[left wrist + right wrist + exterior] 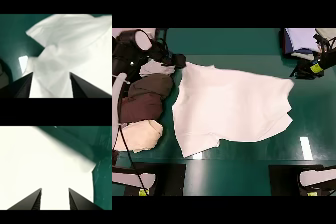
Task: Fold the shirts.
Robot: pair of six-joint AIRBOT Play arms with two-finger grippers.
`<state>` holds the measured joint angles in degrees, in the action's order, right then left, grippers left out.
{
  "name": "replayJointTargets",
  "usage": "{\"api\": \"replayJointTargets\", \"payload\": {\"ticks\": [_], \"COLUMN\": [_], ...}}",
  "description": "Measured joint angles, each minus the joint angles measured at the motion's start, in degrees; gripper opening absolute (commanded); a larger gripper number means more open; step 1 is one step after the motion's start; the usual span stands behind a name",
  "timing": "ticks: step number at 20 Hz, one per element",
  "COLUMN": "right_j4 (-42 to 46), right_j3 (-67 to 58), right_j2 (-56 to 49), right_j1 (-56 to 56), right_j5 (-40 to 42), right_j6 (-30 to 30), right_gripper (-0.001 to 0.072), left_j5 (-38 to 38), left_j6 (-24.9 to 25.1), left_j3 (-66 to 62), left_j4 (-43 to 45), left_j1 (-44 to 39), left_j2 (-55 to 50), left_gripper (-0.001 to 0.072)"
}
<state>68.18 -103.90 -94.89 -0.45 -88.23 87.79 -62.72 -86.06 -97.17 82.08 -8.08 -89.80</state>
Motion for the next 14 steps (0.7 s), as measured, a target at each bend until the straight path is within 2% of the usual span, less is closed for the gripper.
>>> {"api": "replayJointTargets", "payload": {"ticks": [3, 6, 10, 14], "right_j4": [-2.12, -6.62, -11.58, -14.03], "right_j3": [-2.36, 2.69, 16.06, 28.11], "right_j2": [-1.22, 2.54, 11.08, 19.08], "right_j1": [-0.94, -2.8, -4.87, -5.51], "right_j5": [-2.67, -4.07, -2.86, -0.02], "right_j6": [-2.43, -5.14, -8.04, -9.22], "right_gripper": [0.0389, 0.0389, 0.0388, 0.0387], "left_j5": [-5.38, -10.29, -12.11, -11.32], "left_j6": [-0.46, -0.66, -1.33, -4.02], "left_j3": [-1.16, 3.54, 21.79, 42.34], "left_j4": [0.02, -0.46, -2.01, -3.72], "left_j1": [2.29, 5.55, 7.69, 8.33], "left_j2": [0.35, 5.53, 18.25, 30.05], "left_gripper": [0.0544, 0.0545, 0.0545, 0.0545]}}
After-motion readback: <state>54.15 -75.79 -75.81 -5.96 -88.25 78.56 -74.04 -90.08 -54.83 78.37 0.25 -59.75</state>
